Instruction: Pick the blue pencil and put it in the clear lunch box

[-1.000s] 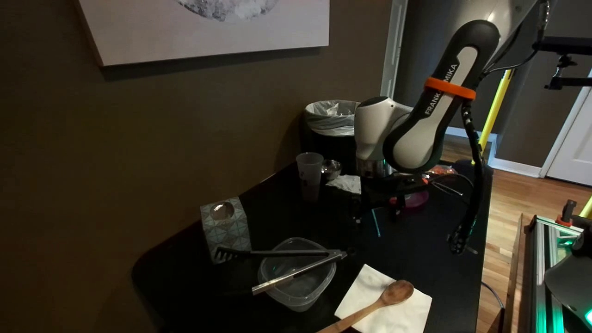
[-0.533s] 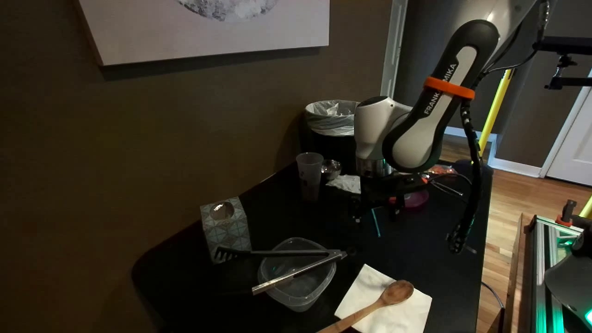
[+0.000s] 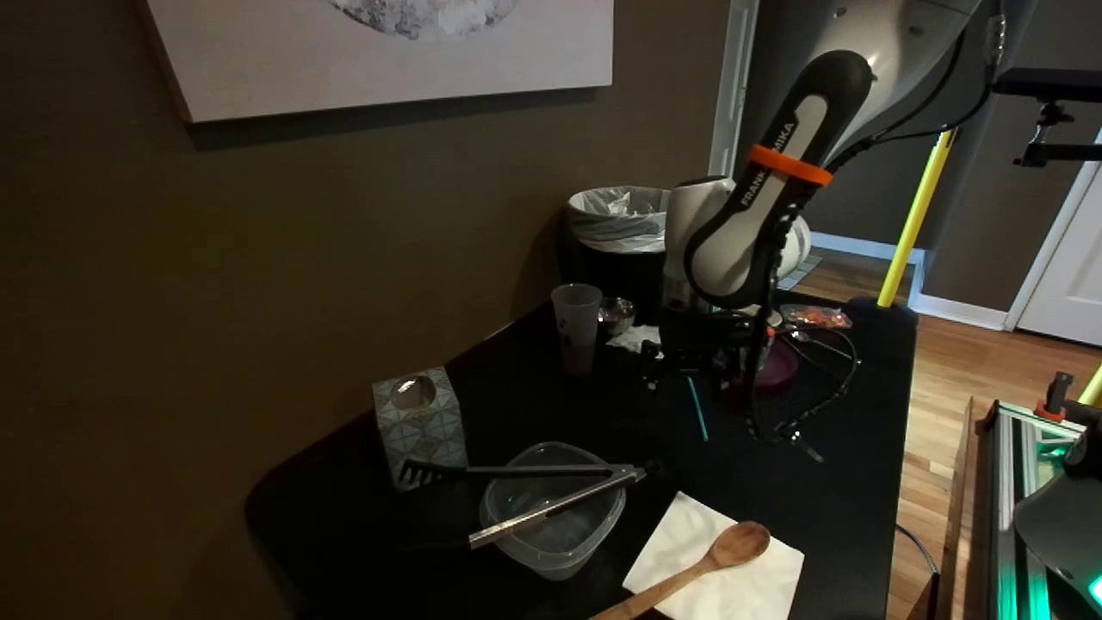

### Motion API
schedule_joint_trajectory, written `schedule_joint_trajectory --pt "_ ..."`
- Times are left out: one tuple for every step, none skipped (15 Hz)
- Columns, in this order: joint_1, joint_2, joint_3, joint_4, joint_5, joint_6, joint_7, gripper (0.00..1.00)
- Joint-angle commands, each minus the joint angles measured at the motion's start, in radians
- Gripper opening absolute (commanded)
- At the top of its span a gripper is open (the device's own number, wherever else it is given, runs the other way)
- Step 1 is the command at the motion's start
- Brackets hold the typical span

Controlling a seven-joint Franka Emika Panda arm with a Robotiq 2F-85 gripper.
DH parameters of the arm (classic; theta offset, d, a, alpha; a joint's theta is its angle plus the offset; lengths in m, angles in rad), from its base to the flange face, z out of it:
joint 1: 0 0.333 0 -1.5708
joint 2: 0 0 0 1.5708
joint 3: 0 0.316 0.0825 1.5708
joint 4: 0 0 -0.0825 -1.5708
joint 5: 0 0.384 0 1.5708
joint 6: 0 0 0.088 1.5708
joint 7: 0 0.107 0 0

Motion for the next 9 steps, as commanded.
schedule_joint_trajectory --pt "-0.035 0.071 -0.009 0.084 0.125 -0.022 -0.132 1.0" --pt "-0.055 0.079 0.002 0.095 0.156 -0.032 -0.19 1.0" --pt "-0.058 0.089 -0.005 0.105 0.17 -0.037 -0.227 1.0" --pt "-0.065 0.097 -0.009 0.114 0.185 -0.039 -0.27 1.0" --pt "-0.078 0.105 -0.008 0.125 0.202 -0.054 -0.316 1.0" --pt "-0.087 0.114 -0.012 0.136 0.211 -0.071 -0.356 1.0" --pt "-0.091 0.121 -0.02 0.143 0.221 -0.081 -0.387 1.0" --pt "-0.096 0.129 -0.025 0.148 0.23 -0.094 -0.418 1.0" --pt "-0.097 0.134 -0.033 0.149 0.23 -0.097 -0.443 1.0"
